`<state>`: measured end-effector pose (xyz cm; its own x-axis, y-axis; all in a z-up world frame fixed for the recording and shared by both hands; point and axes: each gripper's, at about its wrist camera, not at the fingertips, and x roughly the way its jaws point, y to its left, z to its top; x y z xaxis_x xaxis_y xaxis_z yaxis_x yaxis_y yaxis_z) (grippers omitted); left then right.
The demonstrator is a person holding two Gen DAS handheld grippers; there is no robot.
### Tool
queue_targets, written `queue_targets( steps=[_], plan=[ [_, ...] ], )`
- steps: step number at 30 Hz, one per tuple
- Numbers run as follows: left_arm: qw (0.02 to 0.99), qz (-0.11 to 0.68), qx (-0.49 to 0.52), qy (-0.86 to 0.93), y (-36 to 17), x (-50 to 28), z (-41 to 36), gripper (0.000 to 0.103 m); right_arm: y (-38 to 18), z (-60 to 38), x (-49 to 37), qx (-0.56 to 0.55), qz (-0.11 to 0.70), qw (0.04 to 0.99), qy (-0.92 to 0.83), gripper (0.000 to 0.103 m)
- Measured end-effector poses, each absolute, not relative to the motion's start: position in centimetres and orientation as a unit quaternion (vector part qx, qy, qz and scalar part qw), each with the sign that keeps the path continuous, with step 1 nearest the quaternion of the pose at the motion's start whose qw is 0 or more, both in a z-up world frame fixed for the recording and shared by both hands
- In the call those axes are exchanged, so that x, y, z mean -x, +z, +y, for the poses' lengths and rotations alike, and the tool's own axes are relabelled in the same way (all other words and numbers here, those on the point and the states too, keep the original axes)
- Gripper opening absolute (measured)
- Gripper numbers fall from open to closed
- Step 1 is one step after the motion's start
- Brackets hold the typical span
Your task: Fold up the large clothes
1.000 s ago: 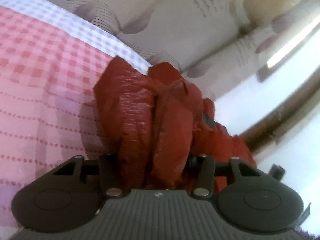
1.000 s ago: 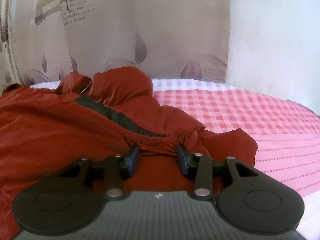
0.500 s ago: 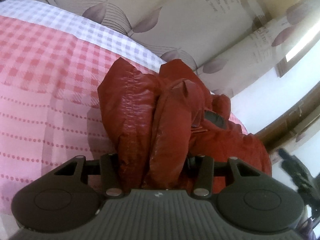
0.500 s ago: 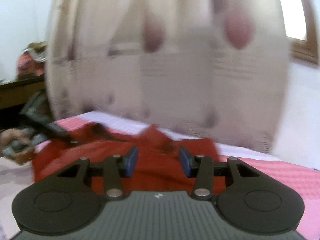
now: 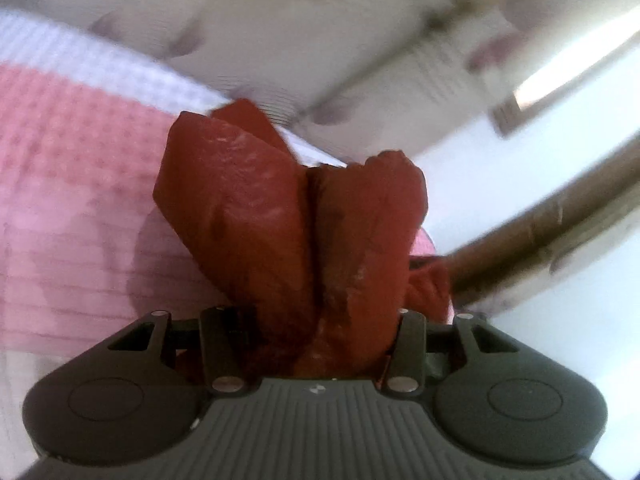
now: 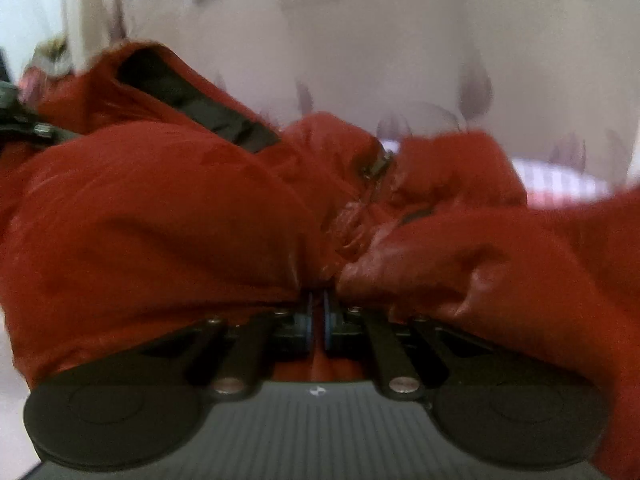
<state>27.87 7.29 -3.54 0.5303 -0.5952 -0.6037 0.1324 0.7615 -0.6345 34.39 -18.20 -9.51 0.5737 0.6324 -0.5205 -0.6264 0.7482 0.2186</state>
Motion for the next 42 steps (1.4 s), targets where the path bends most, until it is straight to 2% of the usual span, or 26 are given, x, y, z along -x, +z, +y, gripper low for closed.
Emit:
queue_targets(
  steps=[3,6,12,17,23,24,25,30,32,37,39,40,41,42],
  plan=[
    [0.825,0.444,0.255,-0.239,-1.4,-28.5,2.5,0.050,-10.0,-19.2,-34.9,-0.050,0.301,0.883,0.357,0.005],
    [0.820,0.444,0.233,-0.275,-0.7,-29.1,-2.9,0.059,-10.4,-20.5,-35.5,-0.092,0.307,0.876,0.359,0.005],
    [0.791,0.398,0.277,-0.373,-2.9,-30.2,-9.0,0.100,-12.2,-24.4,-36.8,-0.231,0.314,0.844,0.369,0.004],
    [0.791,0.334,0.313,-0.406,-4.8,-29.8,-9.8,0.100,-13.4,-26.4,-37.4,-0.306,0.318,0.810,0.386,0.004],
    [0.791,0.305,0.327,-0.418,-7.1,-28.8,-9.8,0.101,-12.5,-30.8,-33.7,-0.332,0.313,0.818,0.351,0.007],
    [0.797,0.301,0.314,-0.419,-6.9,-28.7,-9.8,0.101,-12.4,-31.8,-32.7,-0.331,0.303,0.822,0.351,0.012],
    [0.800,0.297,0.306,-0.422,-6.9,-28.4,-10.2,0.101,-12.2,-33.1,-31.4,-0.329,0.291,0.827,0.351,0.021],
    [0.787,0.286,0.301,-0.456,-7.4,-27.8,-13.1,0.100,-13.1,-40.1,-26.4,-0.328,0.242,0.855,0.319,0.045],
    [0.786,0.286,0.291,-0.465,-7.9,-27.4,-15.1,0.100,-14.3,-42.5,-26.2,-0.345,0.238,0.855,0.304,0.045],
    [0.823,0.245,0.215,-0.465,-8.8,-25.6,-19.6,0.101,-16.8,-45.0,-28.0,-0.465,0.252,0.791,0.308,0.045],
    [0.838,0.225,0.191,-0.459,-9.1,-24.6,-20.4,0.102,-17.3,-47.5,-28.2,-0.513,0.234,0.771,0.296,0.046],
    [0.839,0.221,0.182,-0.462,-9.3,-24.1,-20.6,0.102,-17.0,-48.8,-27.7,-0.519,0.221,0.775,0.285,0.053],
    [0.838,0.220,0.176,-0.466,-9.8,-23.9,-20.7,0.102,-16.5,-49.9,-27.4,-0.517,0.213,0.784,0.270,0.065],
    [0.837,0.219,0.173,-0.471,-10.0,-23.7,-20.7,0.102,-15.7,-50.9,-27.0,-0.513,0.211,0.792,0.256,0.085]
  ],
)
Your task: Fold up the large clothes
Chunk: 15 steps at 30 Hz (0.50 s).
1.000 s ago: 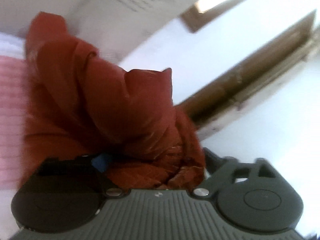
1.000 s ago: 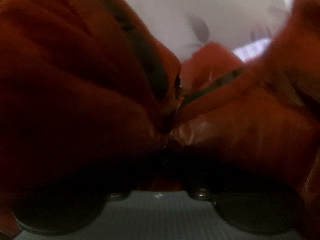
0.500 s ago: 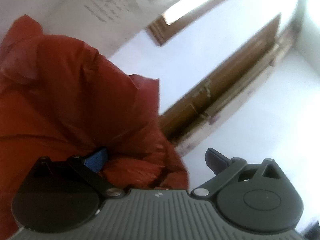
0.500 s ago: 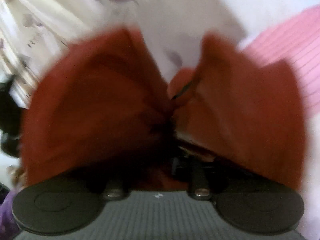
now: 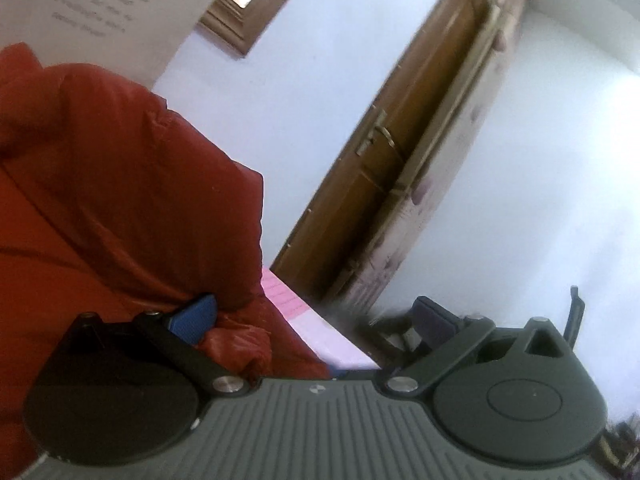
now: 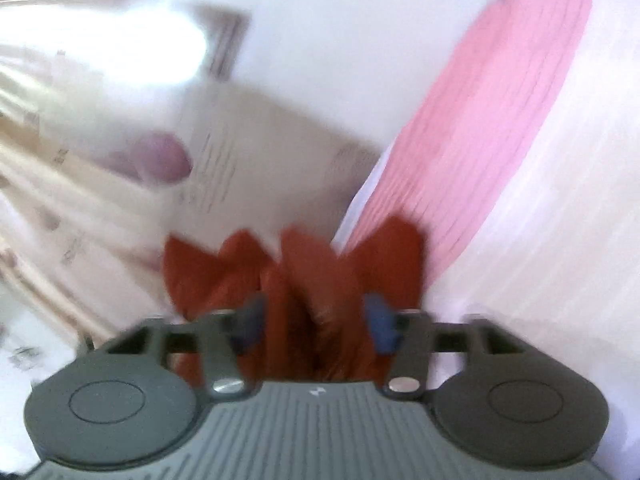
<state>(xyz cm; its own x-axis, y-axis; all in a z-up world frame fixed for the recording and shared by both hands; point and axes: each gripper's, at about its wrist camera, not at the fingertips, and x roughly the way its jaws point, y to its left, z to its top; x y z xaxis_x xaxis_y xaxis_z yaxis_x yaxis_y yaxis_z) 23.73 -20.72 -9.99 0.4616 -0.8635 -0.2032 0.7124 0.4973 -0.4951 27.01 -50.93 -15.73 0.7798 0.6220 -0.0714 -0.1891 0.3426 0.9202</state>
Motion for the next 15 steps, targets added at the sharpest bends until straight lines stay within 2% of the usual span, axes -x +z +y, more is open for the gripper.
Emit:
queue_targets(
  steps=[1,4,9,13,14,15],
  plan=[
    [0.837,0.217,0.169,-0.474,-10.2,-23.6,-20.8,0.102,-14.9,-51.4,-27.1,-0.511,0.205,0.794,0.258,0.089],
    [0.836,0.211,0.165,-0.478,-10.5,-23.7,-20.8,0.102,-11.4,-51.9,-27.5,-0.490,0.190,0.794,0.304,0.089],
    [0.853,0.182,0.127,-0.473,-10.4,-24.0,-23.0,0.102,-5.2,-46.9,-31.1,-0.353,0.228,0.839,0.345,0.089],
    [0.867,0.162,0.092,-0.462,-10.5,-22.9,-23.9,0.102,-3.5,-43.1,-33.6,-0.287,0.258,0.848,0.363,0.089],
    [0.870,0.160,0.084,-0.458,-10.2,-22.3,-23.9,0.102,-3.2,-42.1,-34.0,-0.270,0.264,0.850,0.367,0.088],
    [0.873,0.162,0.083,-0.453,-9.9,-21.8,-23.7,0.102,-3.0,-40.9,-33.9,-0.245,0.270,0.855,0.369,0.082]
  ],
)
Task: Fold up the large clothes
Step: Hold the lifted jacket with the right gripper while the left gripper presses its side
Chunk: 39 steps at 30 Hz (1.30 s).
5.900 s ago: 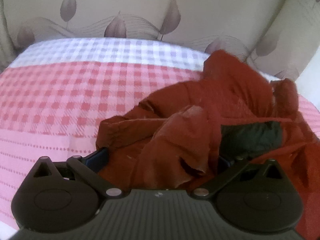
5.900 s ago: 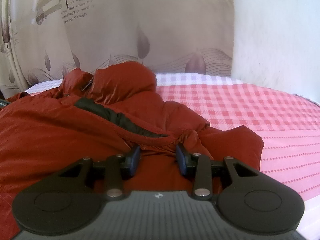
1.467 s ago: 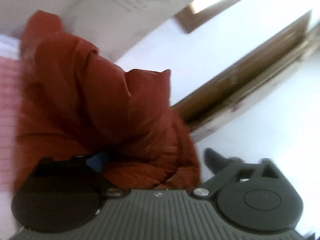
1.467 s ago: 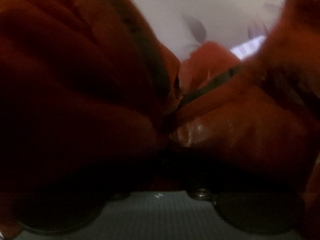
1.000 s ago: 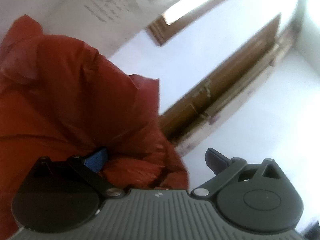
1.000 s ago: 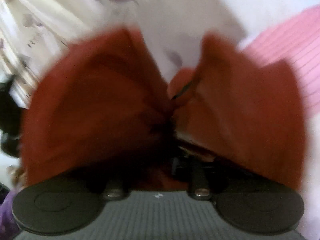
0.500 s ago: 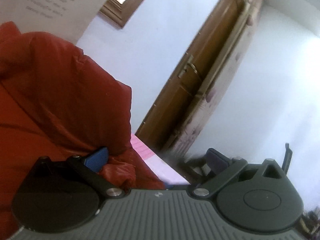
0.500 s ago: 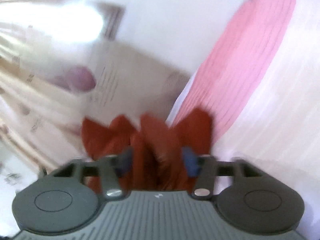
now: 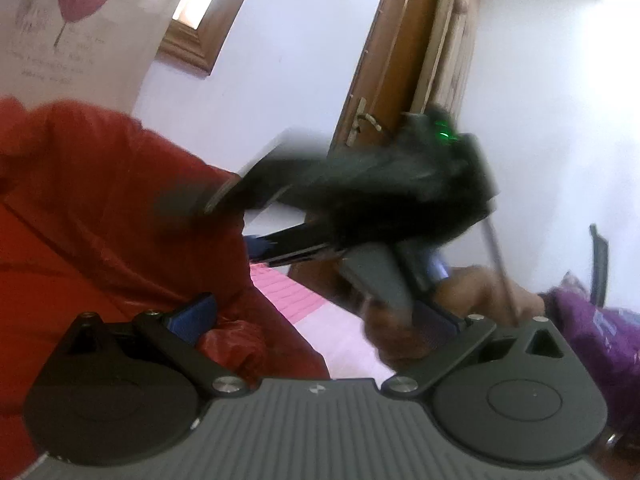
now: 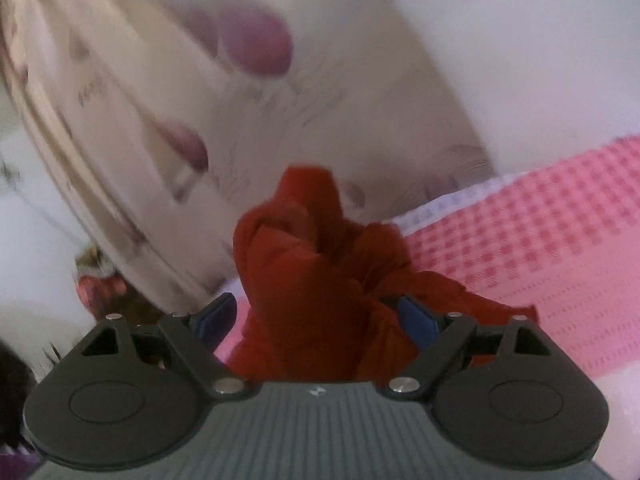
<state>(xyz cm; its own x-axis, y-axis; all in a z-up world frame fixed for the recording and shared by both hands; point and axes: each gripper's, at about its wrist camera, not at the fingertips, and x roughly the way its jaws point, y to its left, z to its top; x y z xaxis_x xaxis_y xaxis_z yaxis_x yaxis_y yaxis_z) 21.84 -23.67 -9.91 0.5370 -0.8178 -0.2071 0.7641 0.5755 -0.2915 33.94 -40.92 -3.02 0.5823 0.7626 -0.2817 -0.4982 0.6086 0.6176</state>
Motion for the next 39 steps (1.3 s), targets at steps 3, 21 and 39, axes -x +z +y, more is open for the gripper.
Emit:
queue_targets(
  steps=[3,21,39],
  plan=[
    [0.878,0.155,0.111,-0.439,-8.5,-19.2,-20.9,0.103,-3.5,-38.0,-33.7,-0.148,0.299,0.878,0.343,0.045],
    [0.910,0.136,0.035,-0.391,-11.2,-15.1,-22.2,0.102,-3.0,-45.5,-27.9,-0.306,0.294,0.842,0.333,0.099],
    [0.927,0.088,-0.024,-0.363,-12.5,-13.4,-23.1,0.103,-2.2,-32.2,-31.9,-0.059,0.305,0.874,0.373,0.054]
  ],
)
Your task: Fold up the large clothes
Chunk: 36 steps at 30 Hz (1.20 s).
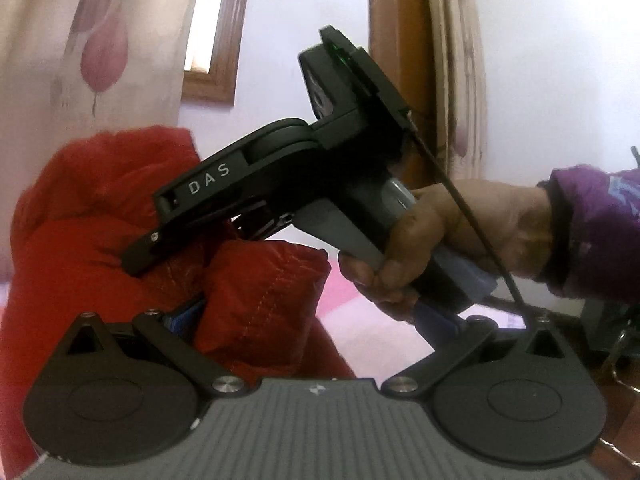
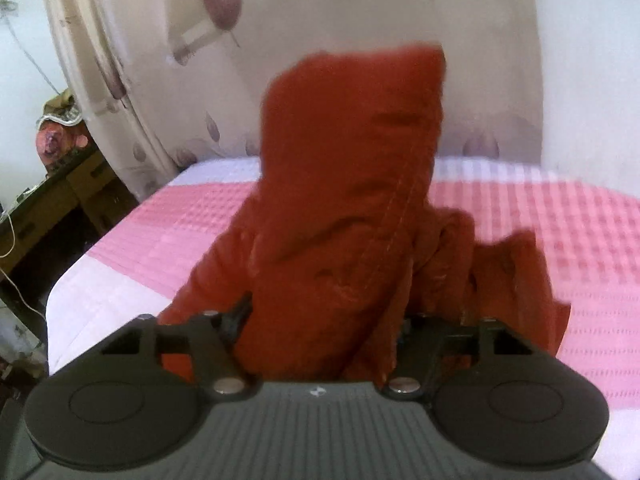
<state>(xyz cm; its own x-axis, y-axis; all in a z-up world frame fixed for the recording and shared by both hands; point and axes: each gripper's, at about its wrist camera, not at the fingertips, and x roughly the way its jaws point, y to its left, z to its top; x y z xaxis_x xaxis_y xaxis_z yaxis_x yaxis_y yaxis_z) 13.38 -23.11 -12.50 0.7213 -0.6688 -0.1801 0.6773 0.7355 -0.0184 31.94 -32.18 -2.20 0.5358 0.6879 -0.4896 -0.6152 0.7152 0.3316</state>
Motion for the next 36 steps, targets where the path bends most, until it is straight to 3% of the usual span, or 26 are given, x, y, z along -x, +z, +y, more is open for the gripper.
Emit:
queue_targets(
  steps=[6,11,16,22,24,26,31,36],
  plan=[
    [0.906,0.105,0.020,-0.410,-10.9,-14.5,-24.1,0.103,-0.9,-34.7,-31.0,-0.101,0.252,0.887,0.373,0.039],
    [0.879,0.124,-0.085,-0.452,-12.3,-14.2,-28.4,0.103,-2.5,-39.6,-31.1,-0.151,0.234,0.888,0.365,0.037],
    [0.864,0.130,-0.125,-0.471,-13.6,-13.6,-30.6,0.103,-9.8,-45.5,-32.0,-0.301,0.232,0.846,0.374,0.045],
    [0.857,0.153,-0.107,-0.481,-12.5,-16.4,-31.6,0.103,-11.2,-47.0,-32.3,-0.318,0.211,0.851,0.361,0.045],
    [0.857,0.159,-0.123,-0.475,-12.7,-16.9,-32.2,0.103,-12.8,-48.2,-32.7,-0.345,0.217,0.843,0.351,0.054],
    [0.858,0.171,-0.152,-0.460,-13.3,-17.1,-32.9,0.103,-13.9,-49.0,-32.9,-0.369,0.231,0.831,0.346,0.056],
    [0.862,0.175,-0.135,-0.457,-13.5,-18.1,-32.5,0.103,-7.7,-49.3,-29.7,-0.234,0.176,0.916,0.274,0.059],
    [0.862,0.175,-0.150,-0.452,-13.5,-18.5,-33.2,0.103,1.0,-45.3,-28.4,-0.076,0.111,0.933,0.333,0.058]
  ],
)
